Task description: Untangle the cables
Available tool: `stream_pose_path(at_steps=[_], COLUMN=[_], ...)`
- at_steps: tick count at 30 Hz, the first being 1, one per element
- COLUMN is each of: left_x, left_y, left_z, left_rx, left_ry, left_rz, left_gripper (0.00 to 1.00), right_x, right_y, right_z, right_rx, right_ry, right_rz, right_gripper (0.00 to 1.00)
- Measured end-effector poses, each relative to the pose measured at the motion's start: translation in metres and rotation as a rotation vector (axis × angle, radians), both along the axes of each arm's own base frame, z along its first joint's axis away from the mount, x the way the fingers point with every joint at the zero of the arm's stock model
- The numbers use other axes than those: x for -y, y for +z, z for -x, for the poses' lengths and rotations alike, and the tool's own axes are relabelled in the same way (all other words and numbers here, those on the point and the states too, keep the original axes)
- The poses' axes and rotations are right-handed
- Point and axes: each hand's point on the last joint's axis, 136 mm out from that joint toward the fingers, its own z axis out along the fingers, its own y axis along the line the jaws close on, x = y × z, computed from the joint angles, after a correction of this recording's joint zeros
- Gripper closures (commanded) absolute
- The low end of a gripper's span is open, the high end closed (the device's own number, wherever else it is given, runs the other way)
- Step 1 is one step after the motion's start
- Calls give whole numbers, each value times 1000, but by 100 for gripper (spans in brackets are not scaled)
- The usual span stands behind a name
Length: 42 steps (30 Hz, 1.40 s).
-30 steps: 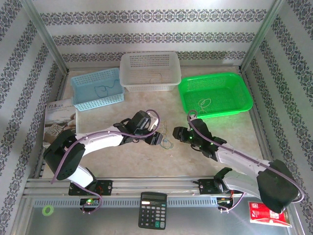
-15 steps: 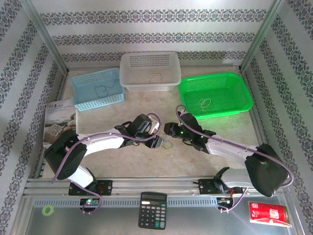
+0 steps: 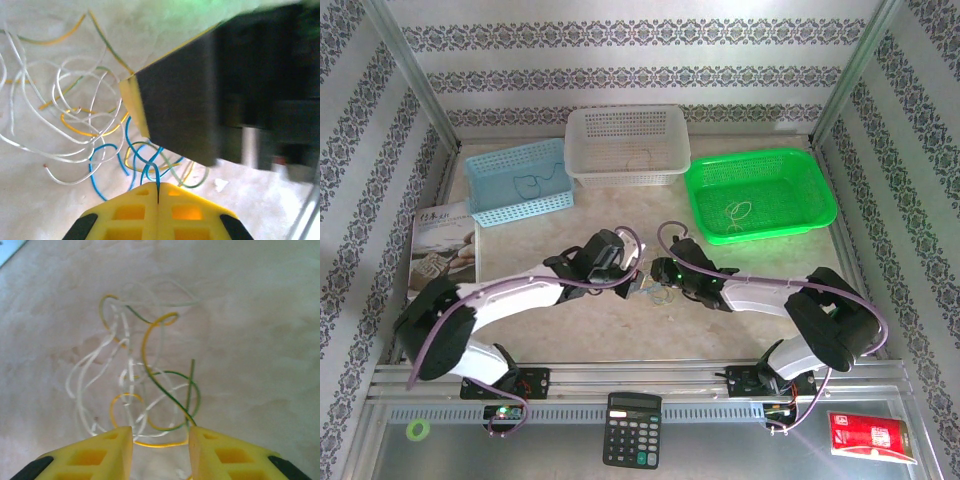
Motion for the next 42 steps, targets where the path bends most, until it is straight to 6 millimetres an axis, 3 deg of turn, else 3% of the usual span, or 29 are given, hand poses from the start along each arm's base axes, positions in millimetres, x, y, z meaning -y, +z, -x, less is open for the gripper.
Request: stream_pose_path(at_steps=[8, 14, 18, 21, 27, 31, 35, 42], left_x=[-4, 1, 2, 0, -2, -2, -1, 0], left_y=[86, 119, 118, 105, 93, 98, 101, 104], left_z=[7, 7, 6, 8, 10, 9, 8, 7], left_rx=[174, 254, 270, 257, 248, 265, 278, 288], left_ry=[-19, -33, -34, -32, -28, -26, -26, -26], left_rz=[174, 270, 292, 284, 280, 295, 309, 318], left_gripper=[100, 100, 100, 100, 100, 100, 100, 100], right_x=[19, 20, 21, 29, 75, 92, 80, 42], right_y=[-16, -15, 1, 27, 83, 108, 108, 96], right_z=[6, 7, 7, 5, -4, -4, 1, 9], right_rx=[-14, -5, 29, 82, 199, 248, 217, 129], right_ry=[-60, -65, -65, -85, -203, -218, -135, 30], right_rz=[44, 36, 3, -50, -154, -220, -249, -261], right_gripper=[65, 65, 65, 64, 63, 52, 49, 48])
